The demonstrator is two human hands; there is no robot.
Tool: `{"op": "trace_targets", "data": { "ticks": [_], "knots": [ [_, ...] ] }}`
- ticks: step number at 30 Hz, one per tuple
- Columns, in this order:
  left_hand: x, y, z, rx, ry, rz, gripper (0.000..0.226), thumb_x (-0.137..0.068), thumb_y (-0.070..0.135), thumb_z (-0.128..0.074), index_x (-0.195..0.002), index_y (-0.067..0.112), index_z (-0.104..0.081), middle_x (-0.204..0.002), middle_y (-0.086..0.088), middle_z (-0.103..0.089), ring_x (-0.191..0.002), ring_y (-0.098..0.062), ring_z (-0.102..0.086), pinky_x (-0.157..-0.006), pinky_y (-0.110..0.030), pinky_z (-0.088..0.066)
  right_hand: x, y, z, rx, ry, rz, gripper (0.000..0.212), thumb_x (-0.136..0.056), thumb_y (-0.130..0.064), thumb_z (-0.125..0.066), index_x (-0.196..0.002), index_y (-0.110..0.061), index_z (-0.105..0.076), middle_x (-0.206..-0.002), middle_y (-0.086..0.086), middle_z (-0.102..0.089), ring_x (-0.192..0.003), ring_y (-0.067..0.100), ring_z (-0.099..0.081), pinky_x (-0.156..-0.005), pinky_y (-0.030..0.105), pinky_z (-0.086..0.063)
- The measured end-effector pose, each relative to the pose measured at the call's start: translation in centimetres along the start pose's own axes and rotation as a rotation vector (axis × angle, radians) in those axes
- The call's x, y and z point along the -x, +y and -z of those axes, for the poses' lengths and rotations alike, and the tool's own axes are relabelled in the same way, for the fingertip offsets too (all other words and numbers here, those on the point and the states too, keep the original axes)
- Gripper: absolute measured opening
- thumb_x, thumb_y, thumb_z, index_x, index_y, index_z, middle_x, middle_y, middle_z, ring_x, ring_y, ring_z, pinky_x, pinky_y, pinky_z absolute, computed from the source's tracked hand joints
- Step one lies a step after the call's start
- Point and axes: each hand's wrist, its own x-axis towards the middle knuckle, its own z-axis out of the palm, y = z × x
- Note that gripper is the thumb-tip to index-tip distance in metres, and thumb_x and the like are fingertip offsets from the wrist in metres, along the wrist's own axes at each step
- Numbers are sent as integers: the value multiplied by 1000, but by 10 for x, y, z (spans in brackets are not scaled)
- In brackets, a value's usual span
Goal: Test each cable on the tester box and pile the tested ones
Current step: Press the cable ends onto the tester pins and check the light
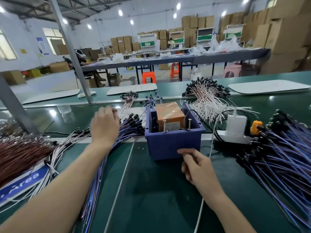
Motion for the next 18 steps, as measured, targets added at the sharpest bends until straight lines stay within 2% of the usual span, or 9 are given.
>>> {"op": "trace_targets", "data": {
  "ticks": [1,3,5,6,9,11,14,16,18],
  "knots": [
    [-10,7,17,122,74,37,26,-105,19,-46,-119,1,-59,-115,-18,-62,-98,-29,-58,-88,-41,-50,1,-2,2,-44,2,-1,32,-103,-16,-50,-92,-35,-73,-59,1,-57,-44,11,-43,-40,19,-34],
    [-26,26,53,261,247,21,24,-105,19,-49,-120,2,-58,-117,-16,-60,-94,-18,-55,-85,-27,-47,1,-6,3,-86,0,4,32,-103,-15,-50,-91,-33,-74,-59,4,-57,-43,13,-41,-38,21,-32],
    [-30,53,90,380,424,-86,24,-105,20,-49,-118,1,-58,-113,-11,-58,-85,-3,-52,-80,-10,-41,2,-10,3,-104,-6,11,32,-103,-16,-50,-91,-32,-75,-60,5,-58,-43,14,-43,-38,22,-31],
    [-29,67,106,451,512,-160,25,-105,19,-48,-116,-1,-58,-110,-8,-56,-81,4,-51,-78,-6,-41,4,-11,3,-115,-12,15,32,-103,-16,-50,-92,-32,-76,-61,6,-58,-44,15,-44,-37,22,-31],
    [-4,105,136,587,654,-366,19,-103,11,-51,-111,-4,-58,-104,-8,-55,-81,2,-53,-75,-10,-45,6,-16,5,-184,-35,16,29,-104,-21,-49,-99,-26,-77,-64,7,-60,-45,16,-47,-39,23,-35],
    [31,124,132,599,597,-472,11,-100,5,-54,-106,-2,-60,-99,-8,-56,-79,-8,-54,-73,-19,-47,6,-21,7,-304,-37,-3,31,-104,-24,-46,-104,-18,-77,-66,10,-61,-47,17,-48,-41,25,-39],
    [100,140,99,464,429,-565,9,-97,11,-59,-99,4,-65,-94,-6,-57,-79,-17,-52,-69,-32,-46,5,-34,14,-588,-73,-42,33,-96,-27,-50,-104,-10,-77,-70,11,-66,-53,18,-56,-46,26,-49],
    [141,144,72,393,316,-566,7,-94,15,-62,-94,10,-67,-91,-3,-59,-74,-17,-52,-67,-29,-45,8,-43,20,-750,-146,-63,38,-88,-33,-53,-107,-10,-77,-78,11,-71,-64,19,-66,-57,27,-57],
    [170,142,47,404,178,-517,3,-91,14,-67,-89,12,-68,-86,-2,-59,-65,-18,-54,-58,-28,-46,10,-46,25,-869,-216,-112,45,-89,-43,-52,-109,-13,-78,-89,12,-75,-78,22,-72,-70,33,-62]
  ]
}}
